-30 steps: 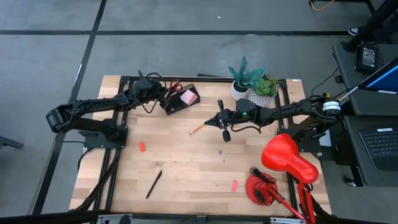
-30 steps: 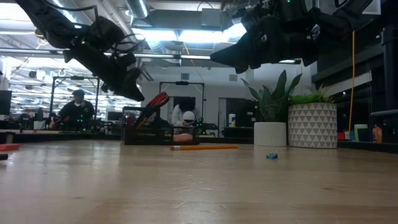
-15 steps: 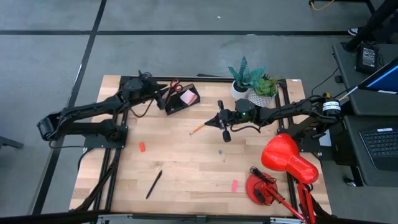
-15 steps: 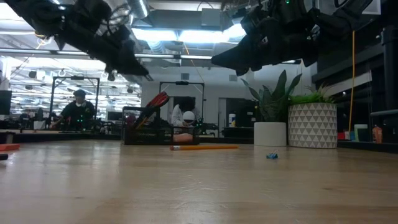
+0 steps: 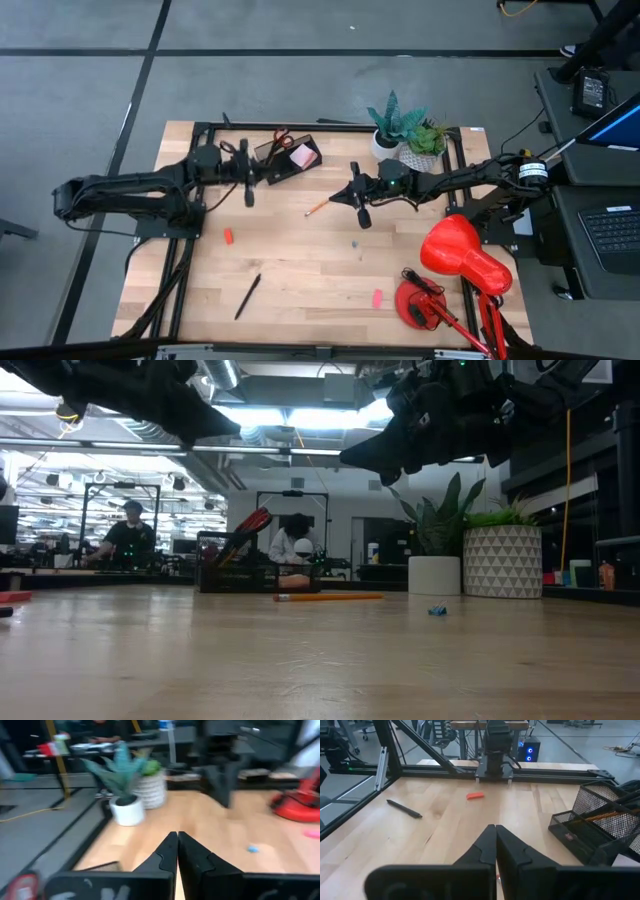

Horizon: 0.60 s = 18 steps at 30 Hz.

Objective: Pick and place office supplies into organizer
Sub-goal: Put the pink eraser into the desk organizer

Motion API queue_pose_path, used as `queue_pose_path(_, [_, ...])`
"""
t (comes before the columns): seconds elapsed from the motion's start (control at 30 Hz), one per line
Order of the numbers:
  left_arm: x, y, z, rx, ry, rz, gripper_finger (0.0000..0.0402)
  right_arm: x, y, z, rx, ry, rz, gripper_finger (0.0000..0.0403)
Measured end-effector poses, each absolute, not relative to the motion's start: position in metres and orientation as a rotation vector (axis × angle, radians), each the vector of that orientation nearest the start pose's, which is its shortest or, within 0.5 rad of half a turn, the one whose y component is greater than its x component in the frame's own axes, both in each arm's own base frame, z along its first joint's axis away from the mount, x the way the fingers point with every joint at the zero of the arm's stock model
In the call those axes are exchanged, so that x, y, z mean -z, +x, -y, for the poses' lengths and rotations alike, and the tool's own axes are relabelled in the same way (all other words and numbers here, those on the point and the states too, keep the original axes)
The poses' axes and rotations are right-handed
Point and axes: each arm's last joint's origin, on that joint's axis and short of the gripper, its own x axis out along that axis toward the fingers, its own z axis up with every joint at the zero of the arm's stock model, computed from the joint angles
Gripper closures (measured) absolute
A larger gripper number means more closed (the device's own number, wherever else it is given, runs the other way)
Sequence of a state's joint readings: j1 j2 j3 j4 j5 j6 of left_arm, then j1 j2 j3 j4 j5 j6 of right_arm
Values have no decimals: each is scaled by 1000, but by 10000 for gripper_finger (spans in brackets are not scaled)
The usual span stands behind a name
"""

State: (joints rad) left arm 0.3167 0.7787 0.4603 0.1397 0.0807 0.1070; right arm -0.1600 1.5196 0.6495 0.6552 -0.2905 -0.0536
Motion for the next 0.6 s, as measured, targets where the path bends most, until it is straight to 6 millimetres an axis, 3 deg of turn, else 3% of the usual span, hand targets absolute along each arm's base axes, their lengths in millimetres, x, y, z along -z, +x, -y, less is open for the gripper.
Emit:
queue_pose_path(0.2, [-246, 174, -29, -89, 79, -248, 400, -198, 301, 39, -139, -4, -211, 388])
queue_pose_path(0.6, [-233, 173, 0, -60, 84, -383, 399, -196, 301, 34, -156, -1, -234, 386])
